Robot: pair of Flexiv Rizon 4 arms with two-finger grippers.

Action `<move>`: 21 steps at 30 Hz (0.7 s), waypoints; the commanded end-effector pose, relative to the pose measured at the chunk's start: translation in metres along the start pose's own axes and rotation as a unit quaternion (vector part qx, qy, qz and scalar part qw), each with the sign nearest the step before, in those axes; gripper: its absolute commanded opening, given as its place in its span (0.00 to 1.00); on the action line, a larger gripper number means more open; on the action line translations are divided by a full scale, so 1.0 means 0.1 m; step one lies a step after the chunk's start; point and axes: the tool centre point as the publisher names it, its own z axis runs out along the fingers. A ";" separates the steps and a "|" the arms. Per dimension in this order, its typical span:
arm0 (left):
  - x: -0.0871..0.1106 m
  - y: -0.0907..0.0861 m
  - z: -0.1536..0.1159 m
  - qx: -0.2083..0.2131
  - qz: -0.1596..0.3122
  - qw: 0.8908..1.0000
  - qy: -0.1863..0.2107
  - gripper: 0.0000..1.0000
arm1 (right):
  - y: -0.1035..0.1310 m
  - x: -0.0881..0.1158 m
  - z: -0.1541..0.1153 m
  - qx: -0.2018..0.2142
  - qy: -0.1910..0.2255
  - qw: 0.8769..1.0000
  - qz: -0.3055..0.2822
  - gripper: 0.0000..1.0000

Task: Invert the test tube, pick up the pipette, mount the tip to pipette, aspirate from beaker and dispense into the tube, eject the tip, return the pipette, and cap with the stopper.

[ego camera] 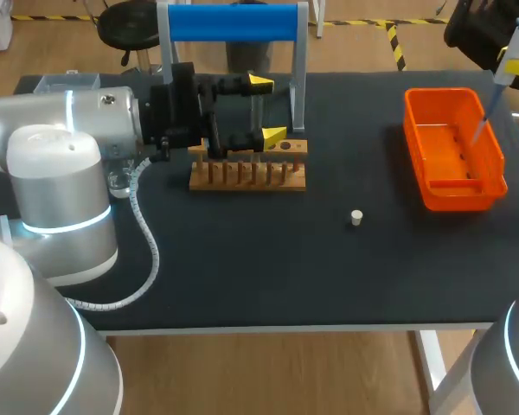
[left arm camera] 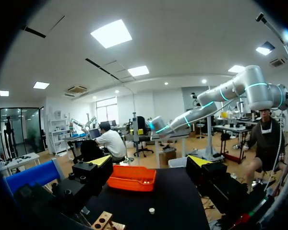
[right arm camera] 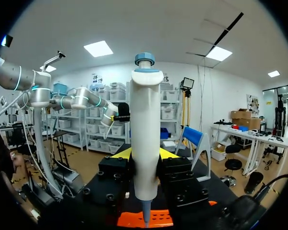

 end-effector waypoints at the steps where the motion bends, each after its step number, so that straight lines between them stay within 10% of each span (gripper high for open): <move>1: 0.01 0.01 0.02 0.002 0.001 1.000 -0.003 1.00 | -0.01 -0.01 -0.04 0.000 0.007 1.000 -0.001 0.00; 21: 0.01 0.01 0.02 0.002 0.001 1.000 -0.003 1.00 | -0.05 0.11 -0.05 0.009 0.028 1.000 -0.003 0.00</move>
